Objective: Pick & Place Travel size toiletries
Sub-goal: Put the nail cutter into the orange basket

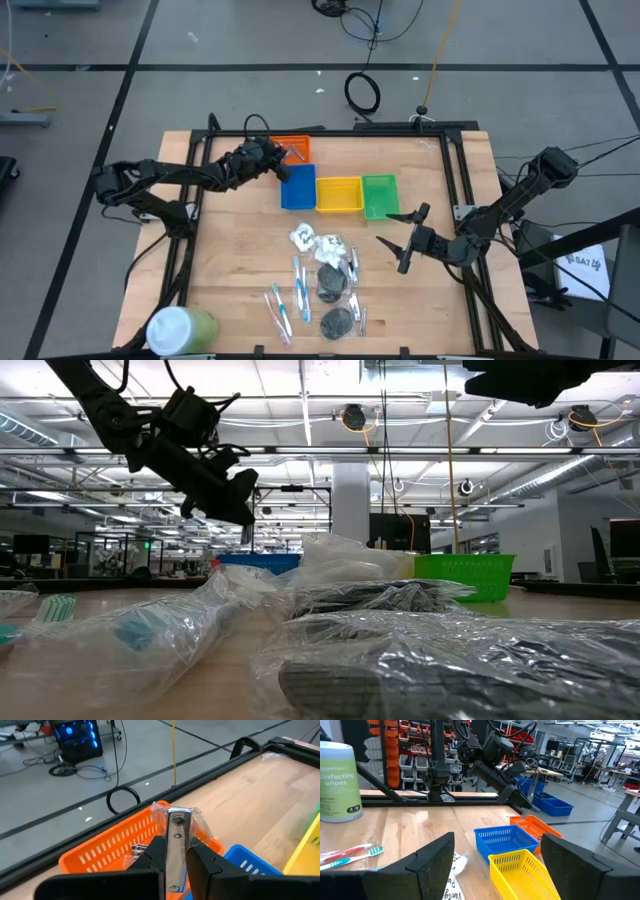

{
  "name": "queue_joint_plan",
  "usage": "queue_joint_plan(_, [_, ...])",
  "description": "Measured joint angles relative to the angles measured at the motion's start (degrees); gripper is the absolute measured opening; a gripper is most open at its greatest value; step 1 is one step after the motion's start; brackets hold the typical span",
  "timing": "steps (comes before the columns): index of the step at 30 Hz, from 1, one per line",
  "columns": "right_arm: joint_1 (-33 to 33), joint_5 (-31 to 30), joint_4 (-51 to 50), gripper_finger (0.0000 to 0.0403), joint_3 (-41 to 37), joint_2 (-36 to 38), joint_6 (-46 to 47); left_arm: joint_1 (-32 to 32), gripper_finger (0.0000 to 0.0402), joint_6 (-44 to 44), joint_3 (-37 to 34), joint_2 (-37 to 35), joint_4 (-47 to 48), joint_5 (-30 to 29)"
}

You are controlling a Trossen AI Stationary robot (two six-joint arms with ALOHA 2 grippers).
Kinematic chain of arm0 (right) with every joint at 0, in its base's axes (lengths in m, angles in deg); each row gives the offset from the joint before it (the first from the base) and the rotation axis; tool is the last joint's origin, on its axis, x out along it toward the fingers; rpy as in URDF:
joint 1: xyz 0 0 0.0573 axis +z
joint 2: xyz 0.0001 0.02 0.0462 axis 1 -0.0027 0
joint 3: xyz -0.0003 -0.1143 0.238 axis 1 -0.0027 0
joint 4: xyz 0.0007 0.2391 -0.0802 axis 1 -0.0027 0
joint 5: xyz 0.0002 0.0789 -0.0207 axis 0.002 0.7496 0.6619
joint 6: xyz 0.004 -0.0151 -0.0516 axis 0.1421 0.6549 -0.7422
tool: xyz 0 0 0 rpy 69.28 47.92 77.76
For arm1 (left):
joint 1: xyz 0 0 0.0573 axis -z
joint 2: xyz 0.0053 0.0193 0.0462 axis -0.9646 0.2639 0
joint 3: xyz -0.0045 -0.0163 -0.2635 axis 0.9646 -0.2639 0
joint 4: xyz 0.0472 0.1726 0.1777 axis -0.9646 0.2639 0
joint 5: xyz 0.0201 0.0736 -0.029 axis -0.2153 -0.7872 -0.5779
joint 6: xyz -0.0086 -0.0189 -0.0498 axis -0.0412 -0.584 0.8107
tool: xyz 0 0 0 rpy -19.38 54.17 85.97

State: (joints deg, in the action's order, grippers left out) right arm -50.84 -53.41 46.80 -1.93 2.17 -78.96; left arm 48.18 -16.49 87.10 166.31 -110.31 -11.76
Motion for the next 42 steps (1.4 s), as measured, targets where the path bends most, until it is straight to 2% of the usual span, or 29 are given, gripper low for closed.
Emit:
queue_joint_plan(8, [0.0,0.01,0.0,0.0281,0.0,0.0,0.0,-0.04,0.0032,1.65,0.0,0.0,1.11,-0.2])
queue_joint_plan(16, [0.0,0.02,0.02,0.0281,0.0,0.0,0.0,-0.04,0.0045,0.45,0.0,0.0,1.0,-4.53])
queue_joint_plan(34, [0.0,0.02,0.02,0.0281,0.0,0.0,0.0,-2.75,0.0179,3.73,0.02,0.0,0.67,-6.16])
queue_joint_plan(42, [0.0,0.2,0.02,0.0281,0.0,0.0,0.44,-2.71,0.021,3.64,0.09,0.0,0.26,-6.12])
